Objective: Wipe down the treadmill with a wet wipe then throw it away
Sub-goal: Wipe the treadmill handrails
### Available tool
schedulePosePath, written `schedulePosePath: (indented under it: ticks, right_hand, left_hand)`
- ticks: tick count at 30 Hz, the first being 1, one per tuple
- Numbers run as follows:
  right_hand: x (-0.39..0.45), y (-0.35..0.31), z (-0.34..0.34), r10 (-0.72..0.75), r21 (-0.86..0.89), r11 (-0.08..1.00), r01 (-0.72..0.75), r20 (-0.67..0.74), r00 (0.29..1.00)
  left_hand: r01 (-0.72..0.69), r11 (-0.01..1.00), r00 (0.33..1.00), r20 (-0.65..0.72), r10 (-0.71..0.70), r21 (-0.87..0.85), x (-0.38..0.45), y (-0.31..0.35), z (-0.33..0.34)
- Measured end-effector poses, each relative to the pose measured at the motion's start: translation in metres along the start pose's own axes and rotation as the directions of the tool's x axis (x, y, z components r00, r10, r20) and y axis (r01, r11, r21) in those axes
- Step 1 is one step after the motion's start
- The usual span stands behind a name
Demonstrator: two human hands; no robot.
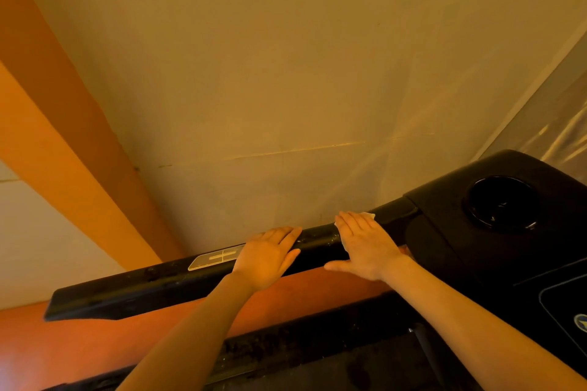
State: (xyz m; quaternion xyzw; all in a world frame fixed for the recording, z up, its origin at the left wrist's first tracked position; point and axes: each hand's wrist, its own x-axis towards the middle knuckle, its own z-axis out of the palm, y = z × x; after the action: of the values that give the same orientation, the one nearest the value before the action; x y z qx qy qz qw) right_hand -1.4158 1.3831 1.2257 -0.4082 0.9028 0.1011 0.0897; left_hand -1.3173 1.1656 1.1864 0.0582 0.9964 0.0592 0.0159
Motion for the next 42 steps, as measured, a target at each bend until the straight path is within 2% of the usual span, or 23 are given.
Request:
schedulePosePath:
  ticks: [4,7,12,16,23,28,32,38,42]
  right_hand:
    - [0.016,0.002,-0.005,-0.017,-0.014,1.0,0.017,-0.007,1.0]
    - [0.013,-0.002,-0.001,-0.003,-0.014,1.0,0.003,-0.04,0.999]
    - [-0.002,-0.029,0.024,0.114,0.047,0.993,-0.108,-0.134,0.984]
    - [0.004,-0.038,0.031,0.186,0.093,0.981,-0.172,-0.175,0.967]
    - [0.027,-0.035,0.013,0.168,0.106,0.983,-0.148,-0.212,0.963]
    - [0.018,-0.047,0.03,0.173,0.137,0.981,-0.14,-0.272,0.947]
    - [0.016,-0.062,0.044,0.197,0.161,0.975,-0.151,-0.32,0.927]
    - [0.037,-0.066,0.029,0.121,0.169,0.983,-0.073,-0.297,0.947]
    - [0.037,-0.069,0.034,0.112,0.178,0.983,-0.051,-0.353,0.929]
  left_hand:
    - [-0.031,0.999,0.998,0.047,0.03,0.027,-0.015,-0.021,0.001]
    - [-0.006,1.0,1.0,0.003,0.006,0.017,-0.025,-0.033,0.008]
    - [0.031,0.999,0.999,-0.043,-0.032,-0.026,-0.024,-0.032,0.014]
    - [0.053,0.998,0.999,0.001,-0.053,-0.016,-0.024,-0.031,0.011]
    - [0.069,0.997,0.997,0.025,-0.068,-0.016,-0.023,-0.03,0.011]
    - [0.072,0.997,0.997,0.014,-0.072,0.003,-0.023,-0.029,0.012]
    - [0.137,0.991,0.99,-0.019,-0.137,-0.012,-0.033,-0.028,0.011]
    - [0.165,0.986,0.984,-0.067,-0.166,-0.019,-0.044,-0.031,0.017]
    - [0.191,0.982,0.978,-0.081,-0.191,-0.003,-0.043,-0.029,0.019]
